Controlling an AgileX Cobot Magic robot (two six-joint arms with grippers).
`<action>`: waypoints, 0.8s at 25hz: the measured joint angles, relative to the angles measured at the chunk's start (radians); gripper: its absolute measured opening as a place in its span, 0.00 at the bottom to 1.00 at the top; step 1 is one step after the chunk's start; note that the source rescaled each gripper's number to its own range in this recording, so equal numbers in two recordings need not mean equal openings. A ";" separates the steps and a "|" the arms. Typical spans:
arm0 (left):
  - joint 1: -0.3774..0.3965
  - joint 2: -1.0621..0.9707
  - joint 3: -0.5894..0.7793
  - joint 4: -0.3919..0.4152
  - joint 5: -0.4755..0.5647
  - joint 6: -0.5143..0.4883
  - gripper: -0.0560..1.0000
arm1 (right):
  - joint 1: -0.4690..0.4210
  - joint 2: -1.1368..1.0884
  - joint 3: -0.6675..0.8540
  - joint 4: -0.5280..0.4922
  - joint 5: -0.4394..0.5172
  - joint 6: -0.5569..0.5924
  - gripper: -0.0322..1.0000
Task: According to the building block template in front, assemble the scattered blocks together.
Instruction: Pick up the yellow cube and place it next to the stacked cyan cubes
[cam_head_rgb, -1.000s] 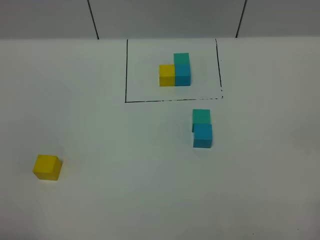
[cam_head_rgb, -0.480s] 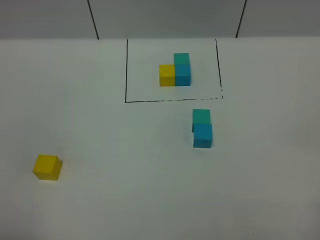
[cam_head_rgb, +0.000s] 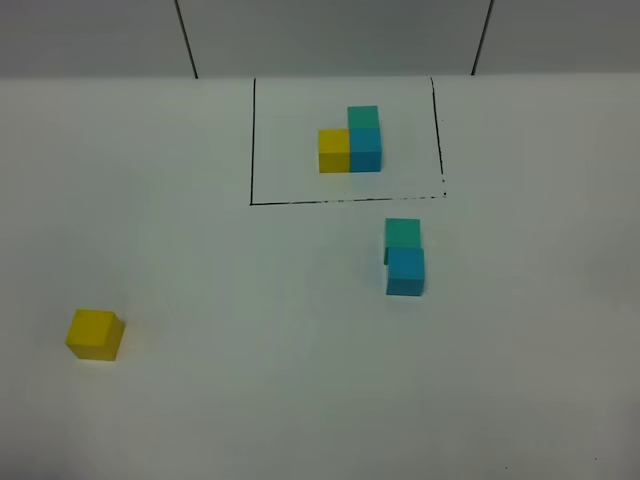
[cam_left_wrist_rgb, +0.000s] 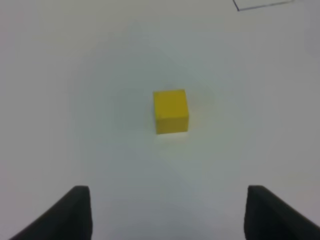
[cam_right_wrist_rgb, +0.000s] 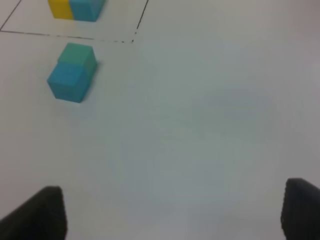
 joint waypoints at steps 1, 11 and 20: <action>0.000 0.029 0.000 0.000 -0.002 0.012 0.51 | 0.000 0.000 0.000 0.000 0.000 0.000 0.72; 0.000 0.330 -0.015 -0.008 -0.029 0.164 0.98 | 0.000 0.000 0.000 0.000 0.000 0.000 0.71; 0.000 0.547 -0.028 -0.112 -0.077 0.222 1.00 | 0.000 0.000 0.000 0.000 0.000 0.000 0.71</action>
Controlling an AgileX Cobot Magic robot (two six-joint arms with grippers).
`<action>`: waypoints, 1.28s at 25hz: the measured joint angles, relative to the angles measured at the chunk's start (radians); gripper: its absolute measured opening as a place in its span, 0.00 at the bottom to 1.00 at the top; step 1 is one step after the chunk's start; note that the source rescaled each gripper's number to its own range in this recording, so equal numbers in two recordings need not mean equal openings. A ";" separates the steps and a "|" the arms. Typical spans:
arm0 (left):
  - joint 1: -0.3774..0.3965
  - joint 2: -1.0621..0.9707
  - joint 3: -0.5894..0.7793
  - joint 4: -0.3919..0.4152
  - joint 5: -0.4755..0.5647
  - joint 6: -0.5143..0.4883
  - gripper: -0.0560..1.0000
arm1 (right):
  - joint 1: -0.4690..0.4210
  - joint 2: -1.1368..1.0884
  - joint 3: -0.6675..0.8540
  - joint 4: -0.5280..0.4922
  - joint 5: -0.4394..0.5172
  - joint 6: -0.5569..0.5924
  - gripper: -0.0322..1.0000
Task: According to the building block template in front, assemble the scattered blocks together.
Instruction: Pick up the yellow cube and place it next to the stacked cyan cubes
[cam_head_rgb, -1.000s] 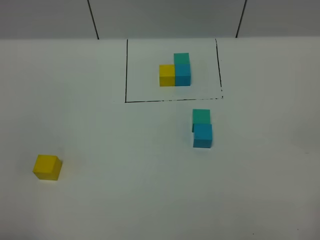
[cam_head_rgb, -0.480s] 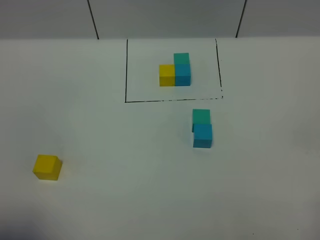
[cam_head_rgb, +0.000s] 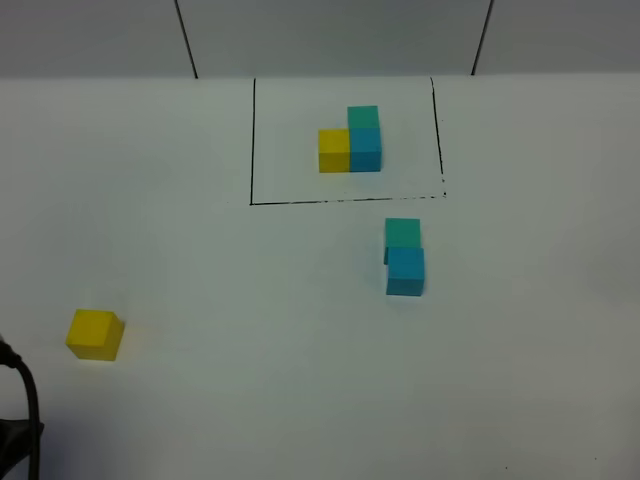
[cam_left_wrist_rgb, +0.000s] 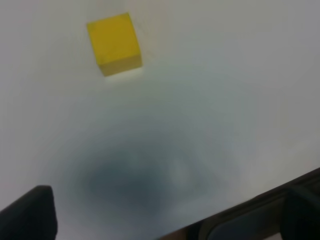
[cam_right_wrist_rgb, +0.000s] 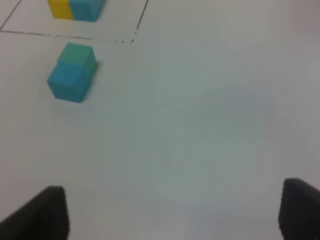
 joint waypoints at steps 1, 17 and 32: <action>0.000 0.027 0.000 -0.002 -0.006 0.014 1.00 | 0.000 0.000 0.000 0.000 0.000 0.000 0.71; 0.000 0.528 -0.139 0.134 -0.117 -0.139 1.00 | 0.000 0.000 0.000 0.000 0.000 0.000 0.71; 0.000 0.870 -0.193 0.110 -0.275 -0.215 1.00 | 0.000 0.000 0.000 0.000 0.000 0.000 0.71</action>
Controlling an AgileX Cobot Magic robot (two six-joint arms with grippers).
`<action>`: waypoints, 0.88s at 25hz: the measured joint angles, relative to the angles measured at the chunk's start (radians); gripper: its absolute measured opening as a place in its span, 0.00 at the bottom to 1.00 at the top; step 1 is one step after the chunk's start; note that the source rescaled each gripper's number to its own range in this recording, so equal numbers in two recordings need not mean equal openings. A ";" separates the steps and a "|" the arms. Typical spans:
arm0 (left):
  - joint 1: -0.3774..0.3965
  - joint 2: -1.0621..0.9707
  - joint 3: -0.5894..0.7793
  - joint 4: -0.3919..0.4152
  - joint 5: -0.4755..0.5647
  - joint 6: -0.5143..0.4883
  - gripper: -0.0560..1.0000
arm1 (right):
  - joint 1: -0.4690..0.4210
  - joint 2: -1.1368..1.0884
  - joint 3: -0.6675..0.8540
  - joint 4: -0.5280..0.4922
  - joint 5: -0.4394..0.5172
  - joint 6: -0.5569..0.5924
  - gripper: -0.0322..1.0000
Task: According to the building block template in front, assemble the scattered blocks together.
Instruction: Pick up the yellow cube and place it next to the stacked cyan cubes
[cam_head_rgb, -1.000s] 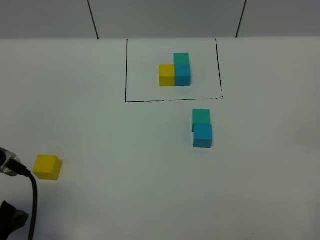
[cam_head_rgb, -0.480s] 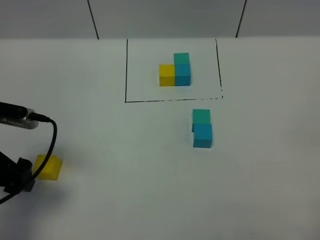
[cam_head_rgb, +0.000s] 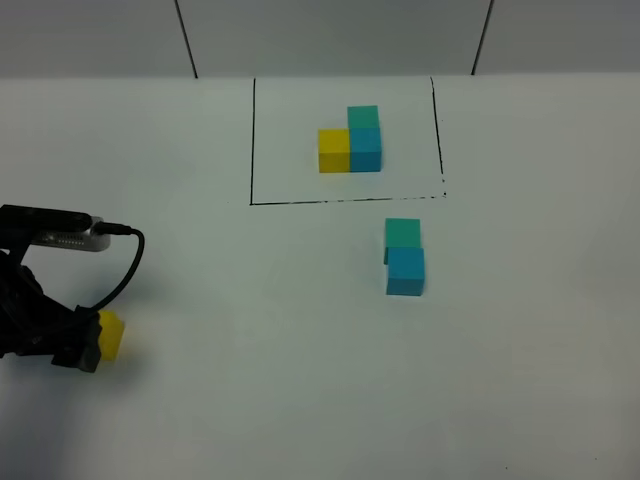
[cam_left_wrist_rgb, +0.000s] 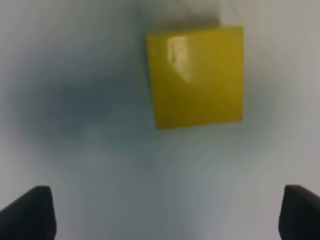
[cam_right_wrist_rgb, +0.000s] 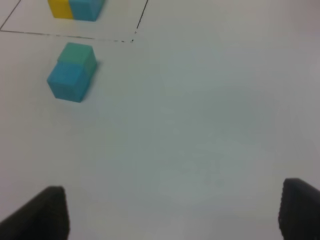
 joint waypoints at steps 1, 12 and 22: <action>0.000 0.005 -0.009 -0.001 -0.006 -0.003 1.00 | 0.000 0.000 0.000 0.000 0.000 0.000 0.71; -0.050 0.095 -0.049 -0.002 -0.050 -0.036 0.99 | 0.000 0.000 0.000 0.000 0.001 0.000 0.71; -0.068 0.155 -0.049 0.065 -0.107 -0.177 0.96 | 0.000 0.000 0.000 0.000 0.001 0.000 0.71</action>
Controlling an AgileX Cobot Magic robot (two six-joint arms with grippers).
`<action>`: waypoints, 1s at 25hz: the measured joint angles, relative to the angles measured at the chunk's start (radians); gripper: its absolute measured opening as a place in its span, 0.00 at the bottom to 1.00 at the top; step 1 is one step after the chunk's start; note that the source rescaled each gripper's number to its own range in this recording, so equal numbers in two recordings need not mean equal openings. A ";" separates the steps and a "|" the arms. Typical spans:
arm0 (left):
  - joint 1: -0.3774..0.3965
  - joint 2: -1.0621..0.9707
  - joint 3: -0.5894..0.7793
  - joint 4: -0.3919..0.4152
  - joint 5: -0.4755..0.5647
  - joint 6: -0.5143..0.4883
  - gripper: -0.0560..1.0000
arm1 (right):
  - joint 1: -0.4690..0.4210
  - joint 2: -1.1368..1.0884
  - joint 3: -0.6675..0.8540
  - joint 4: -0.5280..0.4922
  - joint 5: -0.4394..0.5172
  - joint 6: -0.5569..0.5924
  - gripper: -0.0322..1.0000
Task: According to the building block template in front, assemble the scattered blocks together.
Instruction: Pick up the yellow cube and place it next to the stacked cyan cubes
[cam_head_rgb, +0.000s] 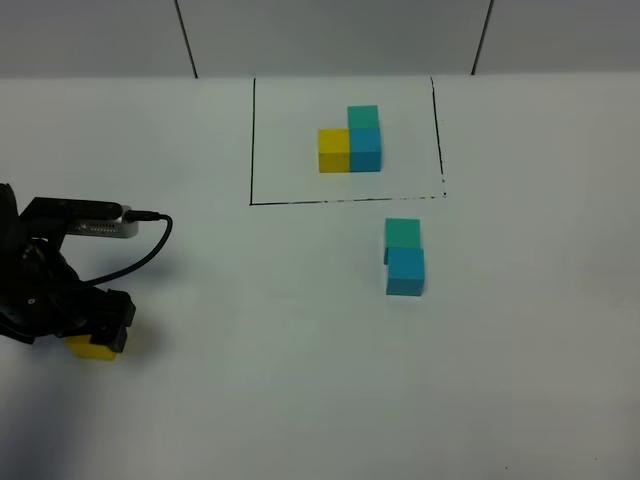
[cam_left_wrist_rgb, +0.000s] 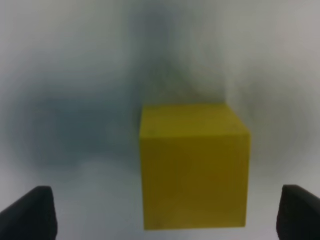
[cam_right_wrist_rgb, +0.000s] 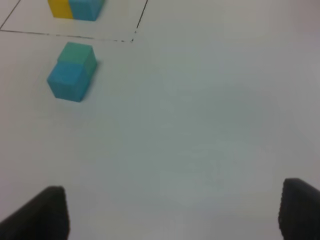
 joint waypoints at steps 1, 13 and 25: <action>0.000 0.010 0.000 0.001 -0.001 -0.002 0.96 | 0.000 0.000 0.000 0.000 0.000 0.000 0.71; 0.000 0.068 0.000 -0.008 -0.055 -0.005 0.66 | 0.000 0.000 0.000 0.000 0.000 0.000 0.71; 0.000 0.068 0.000 -0.013 -0.037 -0.005 0.10 | 0.000 0.000 0.000 0.000 0.001 0.000 0.71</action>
